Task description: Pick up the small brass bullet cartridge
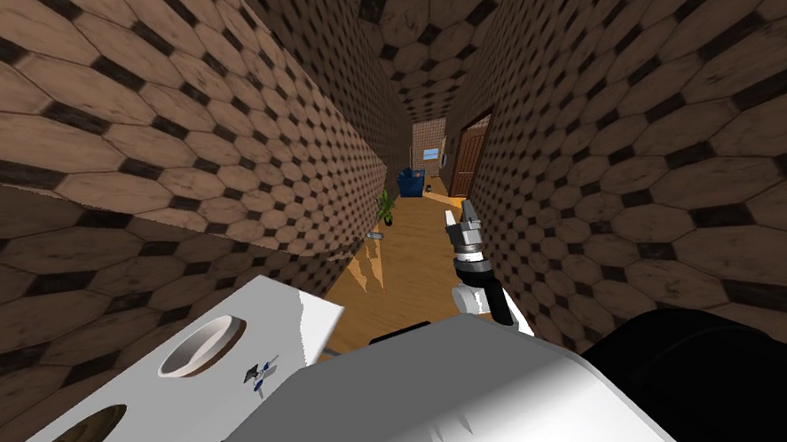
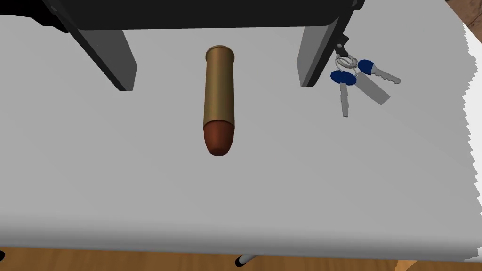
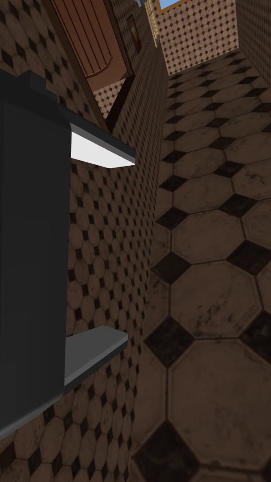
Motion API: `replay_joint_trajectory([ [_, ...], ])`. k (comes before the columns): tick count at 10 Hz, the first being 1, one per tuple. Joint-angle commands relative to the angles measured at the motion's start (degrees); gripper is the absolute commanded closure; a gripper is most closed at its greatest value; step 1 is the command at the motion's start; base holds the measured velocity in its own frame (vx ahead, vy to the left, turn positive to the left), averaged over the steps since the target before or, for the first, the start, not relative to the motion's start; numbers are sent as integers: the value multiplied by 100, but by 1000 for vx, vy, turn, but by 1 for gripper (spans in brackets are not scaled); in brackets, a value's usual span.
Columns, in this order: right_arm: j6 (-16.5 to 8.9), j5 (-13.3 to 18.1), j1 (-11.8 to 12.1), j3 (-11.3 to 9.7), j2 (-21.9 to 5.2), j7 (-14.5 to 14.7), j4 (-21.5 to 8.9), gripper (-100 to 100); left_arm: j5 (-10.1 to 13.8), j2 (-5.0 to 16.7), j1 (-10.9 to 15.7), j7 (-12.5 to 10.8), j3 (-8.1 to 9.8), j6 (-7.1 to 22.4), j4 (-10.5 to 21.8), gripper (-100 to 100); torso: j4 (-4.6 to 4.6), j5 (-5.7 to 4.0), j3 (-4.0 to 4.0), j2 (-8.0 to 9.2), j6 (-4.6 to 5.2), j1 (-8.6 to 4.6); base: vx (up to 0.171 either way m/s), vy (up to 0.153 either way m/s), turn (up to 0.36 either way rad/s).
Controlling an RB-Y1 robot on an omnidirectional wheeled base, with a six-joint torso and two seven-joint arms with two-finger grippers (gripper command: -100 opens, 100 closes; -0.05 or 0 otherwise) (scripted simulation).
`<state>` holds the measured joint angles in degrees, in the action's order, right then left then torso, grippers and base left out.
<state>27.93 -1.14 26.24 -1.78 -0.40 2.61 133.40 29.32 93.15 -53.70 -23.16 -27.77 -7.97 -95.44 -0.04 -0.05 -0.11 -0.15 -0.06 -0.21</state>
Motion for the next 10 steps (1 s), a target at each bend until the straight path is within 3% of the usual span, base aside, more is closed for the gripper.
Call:
replay_joint_trajectory([
  [1, 0, 0, 0, 0, 0, 0, 0, 0, 0, 0, 0, 0, 0, 0, 0, 0, 0, 0, 0, 0, 0, 0, 8, -4, 0],
  [2, 0, 0, 0, 0, 0, 0, 0, 0, -35, -213, 55, 9, -50, 43, 103, -100, 4, 2, 8, 14, 0, 7, -8, 3, -161],
  [6, 0, 0, -1, 0, 0, 0, -1, 0, -105, -639, 165, 27, -152, 129, 312, -100, 8, 5, 20, 33, -1, 19, -20, 17, -133],
  [7, 0, 0, -1, 0, 0, 0, -1, 0, -98, -565, 180, 19, -167, 106, 293, -100, 8, 5, 20, 33, 0, 17, -9, 6, -25],
  [8, 0, 0, 0, 0, 0, 0, -1, 0, -102, -578, 192, 15, -180, 106, 306, 100, 8, 4, 18, 29, -2, 15, 0, 0, 0],
  [10, 0, 0, -1, 0, 0, 0, 0, 0, -101, -577, 188, 15, -181, 109, 307, 100, 7, 5, 15, 23, 2, 11, 0, 0, 0],
])
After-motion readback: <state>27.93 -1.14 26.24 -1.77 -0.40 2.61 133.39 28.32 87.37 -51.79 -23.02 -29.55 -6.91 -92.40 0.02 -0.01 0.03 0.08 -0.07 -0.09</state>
